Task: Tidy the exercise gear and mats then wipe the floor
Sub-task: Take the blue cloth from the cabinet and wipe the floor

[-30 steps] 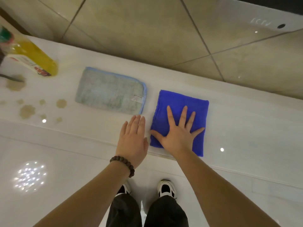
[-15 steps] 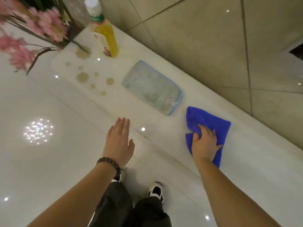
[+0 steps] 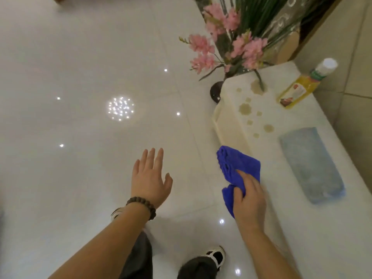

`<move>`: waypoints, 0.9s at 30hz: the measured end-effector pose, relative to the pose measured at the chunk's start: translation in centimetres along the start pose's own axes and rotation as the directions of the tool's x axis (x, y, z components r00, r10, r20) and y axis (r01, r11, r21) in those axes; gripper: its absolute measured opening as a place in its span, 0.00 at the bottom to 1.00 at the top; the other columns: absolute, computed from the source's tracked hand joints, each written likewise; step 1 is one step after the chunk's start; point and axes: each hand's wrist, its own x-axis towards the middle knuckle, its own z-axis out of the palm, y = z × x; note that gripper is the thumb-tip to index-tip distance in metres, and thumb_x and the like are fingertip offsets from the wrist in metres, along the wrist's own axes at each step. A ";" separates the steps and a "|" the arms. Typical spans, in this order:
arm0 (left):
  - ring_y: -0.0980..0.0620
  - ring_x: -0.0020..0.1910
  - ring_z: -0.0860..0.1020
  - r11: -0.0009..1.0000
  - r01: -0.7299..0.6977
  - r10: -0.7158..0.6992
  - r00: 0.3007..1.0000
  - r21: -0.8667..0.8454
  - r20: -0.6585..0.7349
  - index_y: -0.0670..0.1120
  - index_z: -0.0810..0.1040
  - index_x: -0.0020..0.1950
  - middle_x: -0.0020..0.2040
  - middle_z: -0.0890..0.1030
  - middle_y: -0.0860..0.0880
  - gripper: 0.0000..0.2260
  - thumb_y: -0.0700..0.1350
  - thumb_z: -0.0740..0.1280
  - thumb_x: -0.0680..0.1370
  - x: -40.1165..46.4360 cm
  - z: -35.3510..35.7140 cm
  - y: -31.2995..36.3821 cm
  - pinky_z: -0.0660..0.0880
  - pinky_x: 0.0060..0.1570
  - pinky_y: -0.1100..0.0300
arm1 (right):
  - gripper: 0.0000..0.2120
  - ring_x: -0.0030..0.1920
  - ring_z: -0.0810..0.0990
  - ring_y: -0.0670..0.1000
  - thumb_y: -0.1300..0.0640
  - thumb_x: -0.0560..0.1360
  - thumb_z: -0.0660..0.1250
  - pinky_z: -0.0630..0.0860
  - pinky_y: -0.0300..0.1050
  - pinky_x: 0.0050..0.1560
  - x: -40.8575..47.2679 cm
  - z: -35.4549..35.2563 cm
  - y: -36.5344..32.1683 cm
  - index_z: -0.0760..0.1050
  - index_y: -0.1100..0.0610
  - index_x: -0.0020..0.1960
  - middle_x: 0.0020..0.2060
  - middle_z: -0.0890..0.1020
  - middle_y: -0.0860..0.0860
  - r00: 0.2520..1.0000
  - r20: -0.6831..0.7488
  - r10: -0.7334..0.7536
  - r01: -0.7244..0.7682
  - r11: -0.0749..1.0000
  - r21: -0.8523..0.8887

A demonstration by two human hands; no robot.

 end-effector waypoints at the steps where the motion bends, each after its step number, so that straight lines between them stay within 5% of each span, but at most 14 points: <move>1: 0.48 0.78 0.43 0.999 0.030 -0.031 1.000 -0.012 -0.004 0.51 0.41 0.79 0.80 0.46 0.48 0.32 0.55 0.55 0.81 0.2 -0.4 -2.1 0.43 0.76 0.50 | 0.29 0.63 0.74 0.58 0.46 0.71 0.50 0.71 0.58 0.63 0.1 1.8 -1.6 0.75 0.58 0.65 0.61 0.78 0.53 0.999 0.029 -0.015 0.015 1.000 -0.008; 7: 0.48 0.78 0.42 0.981 0.190 -0.189 0.982 -0.040 0.031 0.51 0.41 0.79 0.80 0.45 0.49 0.31 0.59 0.49 0.81 3.2 -2.3 -15.0 0.43 0.76 0.50 | 0.27 0.61 0.75 0.59 0.47 0.72 0.51 0.72 0.59 0.61 0.6 12.6 -10.4 0.75 0.57 0.64 0.60 0.78 0.54 0.981 0.163 -0.106 0.121 0.989 -0.086; 13: 0.48 0.78 0.44 0.959 0.263 -0.262 0.965 -0.103 0.028 0.50 0.44 0.79 0.80 0.49 0.48 0.35 0.64 0.35 0.74 6.6 -6.5 -26.3 0.44 0.76 0.50 | 0.19 0.61 0.74 0.55 0.62 0.76 0.62 0.73 0.57 0.61 1.6 22.2 -20.0 0.72 0.54 0.67 0.62 0.77 0.51 0.955 0.273 -0.116 0.160 0.977 -0.143; 20: 0.48 0.78 0.43 0.949 0.291 -0.290 0.957 -0.117 0.029 0.49 0.44 0.79 0.80 0.48 0.48 0.31 0.60 0.42 0.79 12.4 -10.5 -34.0 0.44 0.76 0.49 | 0.18 0.60 0.74 0.55 0.60 0.77 0.62 0.74 0.58 0.60 4.9 30.2 -29.1 0.71 0.54 0.67 0.62 0.77 0.52 0.931 0.320 -0.175 0.234 0.959 -0.157; 27: 0.47 0.78 0.43 0.944 0.313 -0.308 0.949 -0.100 0.066 0.49 0.43 0.79 0.80 0.47 0.48 0.29 0.59 0.47 0.81 20.7 -10.0 -36.0 0.44 0.76 0.48 | 0.19 0.60 0.75 0.55 0.59 0.78 0.64 0.77 0.57 0.59 11.5 35.0 -31.1 0.69 0.54 0.68 0.62 0.76 0.52 0.949 0.296 -0.113 0.162 0.976 -0.145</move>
